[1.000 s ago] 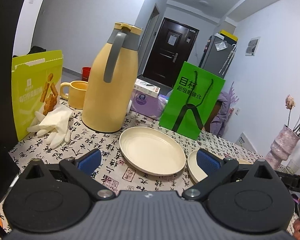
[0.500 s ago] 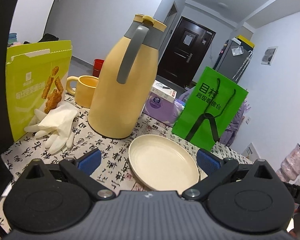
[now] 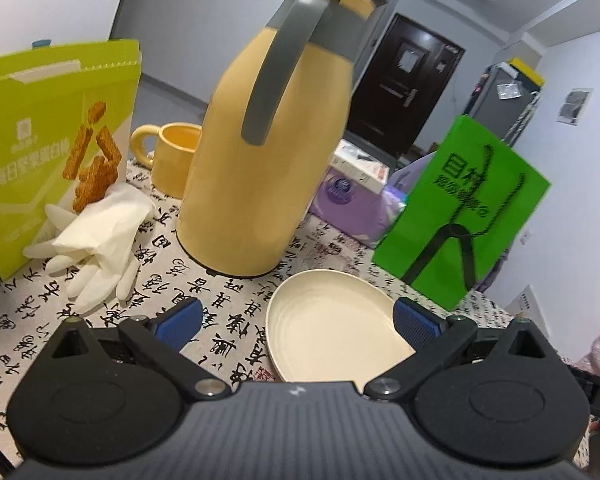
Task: Organize plates and bowls
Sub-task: 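Move both grippers toward the cream plate beside the yellow thermos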
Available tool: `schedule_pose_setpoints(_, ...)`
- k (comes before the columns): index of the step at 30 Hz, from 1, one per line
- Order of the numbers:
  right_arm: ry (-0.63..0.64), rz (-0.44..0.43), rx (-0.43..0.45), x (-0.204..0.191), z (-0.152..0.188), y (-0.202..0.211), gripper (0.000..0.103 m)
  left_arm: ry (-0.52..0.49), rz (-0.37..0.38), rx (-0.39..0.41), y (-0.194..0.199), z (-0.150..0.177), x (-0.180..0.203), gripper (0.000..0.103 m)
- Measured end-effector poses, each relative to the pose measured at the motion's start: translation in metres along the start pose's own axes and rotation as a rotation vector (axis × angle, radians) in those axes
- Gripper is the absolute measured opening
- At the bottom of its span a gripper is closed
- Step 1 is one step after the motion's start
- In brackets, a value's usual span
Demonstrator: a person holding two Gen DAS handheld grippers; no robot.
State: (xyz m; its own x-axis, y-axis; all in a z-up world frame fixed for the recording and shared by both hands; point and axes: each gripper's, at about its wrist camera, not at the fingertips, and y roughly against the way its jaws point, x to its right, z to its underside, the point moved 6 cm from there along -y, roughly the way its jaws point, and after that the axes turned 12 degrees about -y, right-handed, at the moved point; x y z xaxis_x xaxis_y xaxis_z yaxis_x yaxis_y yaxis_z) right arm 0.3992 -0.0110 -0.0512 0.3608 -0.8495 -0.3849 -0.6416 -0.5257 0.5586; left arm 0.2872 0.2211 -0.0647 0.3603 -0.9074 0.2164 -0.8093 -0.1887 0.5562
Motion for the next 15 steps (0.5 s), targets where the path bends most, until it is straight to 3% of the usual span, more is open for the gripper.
schedule_pose_setpoints(6, 0.008, 0.021, -0.042, 0.000, -0.013, -0.035, 0.103, 0.062, -0.032, -0.029, -0.032, 0.003, -0.006, 0.103)
schedule_pose_setpoints(11, 0.030, 0.043, -0.075, 0.002, -0.017, -0.060, 0.103, 0.084, -0.076, -0.003, -0.053, 0.019, -0.020, 0.103)
schedule_pose_setpoints(15, 0.040, 0.053, -0.097, 0.004, -0.014, -0.080, 0.103, 0.070, -0.086, -0.054, -0.068, 0.026, -0.029, 0.100)
